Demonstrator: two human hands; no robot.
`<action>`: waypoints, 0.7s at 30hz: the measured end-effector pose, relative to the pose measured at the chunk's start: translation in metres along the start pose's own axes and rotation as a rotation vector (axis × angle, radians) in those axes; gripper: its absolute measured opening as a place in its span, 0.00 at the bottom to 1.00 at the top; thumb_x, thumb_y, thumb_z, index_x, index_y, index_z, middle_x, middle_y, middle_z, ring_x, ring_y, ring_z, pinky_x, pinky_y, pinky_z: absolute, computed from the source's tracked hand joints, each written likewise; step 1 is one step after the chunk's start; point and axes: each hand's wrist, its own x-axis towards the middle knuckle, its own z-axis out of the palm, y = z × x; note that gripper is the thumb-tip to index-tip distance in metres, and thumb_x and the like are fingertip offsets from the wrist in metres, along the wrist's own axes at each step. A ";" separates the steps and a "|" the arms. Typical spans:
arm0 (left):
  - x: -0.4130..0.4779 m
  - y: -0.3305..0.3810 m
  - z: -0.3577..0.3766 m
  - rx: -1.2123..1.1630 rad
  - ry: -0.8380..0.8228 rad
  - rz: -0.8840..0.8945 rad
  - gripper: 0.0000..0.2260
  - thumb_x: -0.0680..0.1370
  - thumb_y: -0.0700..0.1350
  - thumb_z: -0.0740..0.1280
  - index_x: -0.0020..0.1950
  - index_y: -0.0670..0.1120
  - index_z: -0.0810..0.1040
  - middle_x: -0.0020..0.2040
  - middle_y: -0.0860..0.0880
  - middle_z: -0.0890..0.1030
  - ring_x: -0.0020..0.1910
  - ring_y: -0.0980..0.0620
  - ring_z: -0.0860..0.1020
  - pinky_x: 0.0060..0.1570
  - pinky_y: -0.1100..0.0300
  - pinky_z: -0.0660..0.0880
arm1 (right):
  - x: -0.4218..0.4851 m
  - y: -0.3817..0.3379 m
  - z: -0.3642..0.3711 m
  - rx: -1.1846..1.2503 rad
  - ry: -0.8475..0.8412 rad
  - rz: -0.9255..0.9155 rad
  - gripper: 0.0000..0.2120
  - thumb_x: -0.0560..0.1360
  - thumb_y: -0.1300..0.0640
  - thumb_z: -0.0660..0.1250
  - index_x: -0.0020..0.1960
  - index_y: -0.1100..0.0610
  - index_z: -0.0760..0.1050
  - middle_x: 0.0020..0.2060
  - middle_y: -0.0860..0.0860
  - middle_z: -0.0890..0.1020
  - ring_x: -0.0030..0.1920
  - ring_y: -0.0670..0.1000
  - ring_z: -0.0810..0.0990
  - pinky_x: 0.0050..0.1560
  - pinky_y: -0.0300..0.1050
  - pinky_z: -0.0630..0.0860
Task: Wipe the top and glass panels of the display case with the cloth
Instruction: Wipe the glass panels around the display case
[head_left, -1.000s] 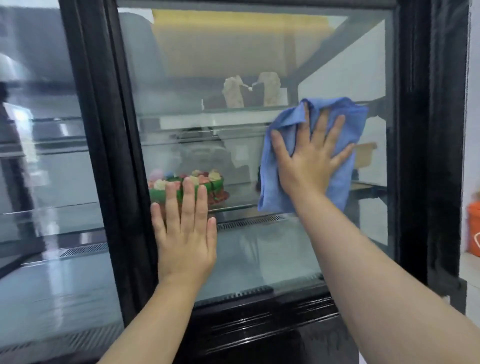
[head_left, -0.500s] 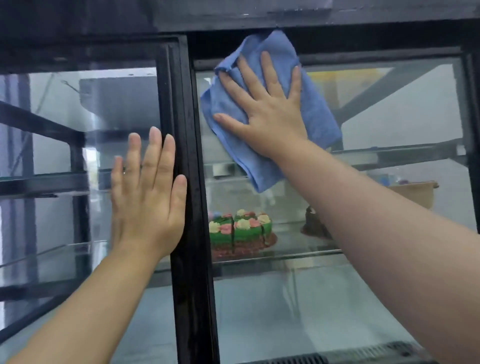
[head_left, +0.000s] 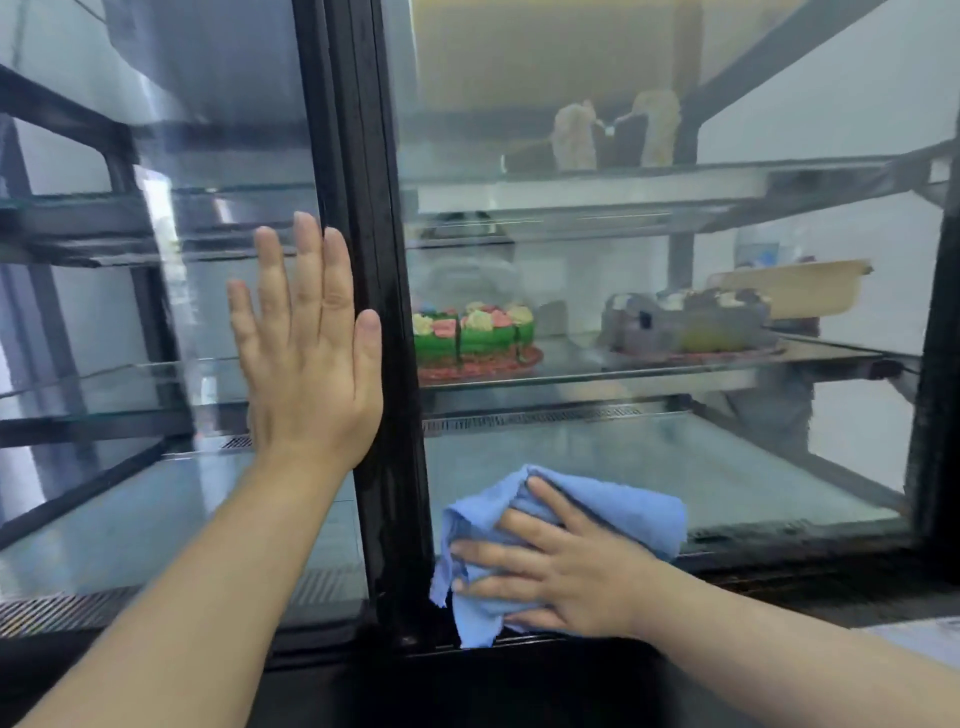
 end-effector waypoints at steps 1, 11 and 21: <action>0.002 0.001 0.001 0.003 0.000 0.000 0.25 0.82 0.49 0.46 0.77 0.44 0.47 0.78 0.44 0.49 0.77 0.43 0.46 0.73 0.48 0.37 | -0.002 0.003 0.001 0.023 0.000 -0.033 0.25 0.79 0.39 0.53 0.75 0.42 0.58 0.75 0.43 0.60 0.75 0.56 0.56 0.73 0.66 0.39; 0.097 0.038 -0.021 -0.018 0.159 0.100 0.24 0.81 0.50 0.49 0.75 0.44 0.58 0.74 0.45 0.63 0.74 0.44 0.55 0.72 0.46 0.45 | 0.076 0.228 -0.087 -0.035 0.334 0.433 0.27 0.77 0.37 0.57 0.73 0.45 0.64 0.74 0.48 0.65 0.75 0.61 0.57 0.72 0.66 0.46; 0.115 0.102 0.021 0.006 -0.012 0.179 0.26 0.80 0.50 0.47 0.76 0.42 0.55 0.77 0.45 0.57 0.77 0.44 0.48 0.73 0.47 0.40 | 0.035 0.224 -0.075 -0.006 0.379 1.099 0.32 0.74 0.31 0.53 0.75 0.41 0.57 0.77 0.48 0.56 0.77 0.58 0.51 0.70 0.70 0.44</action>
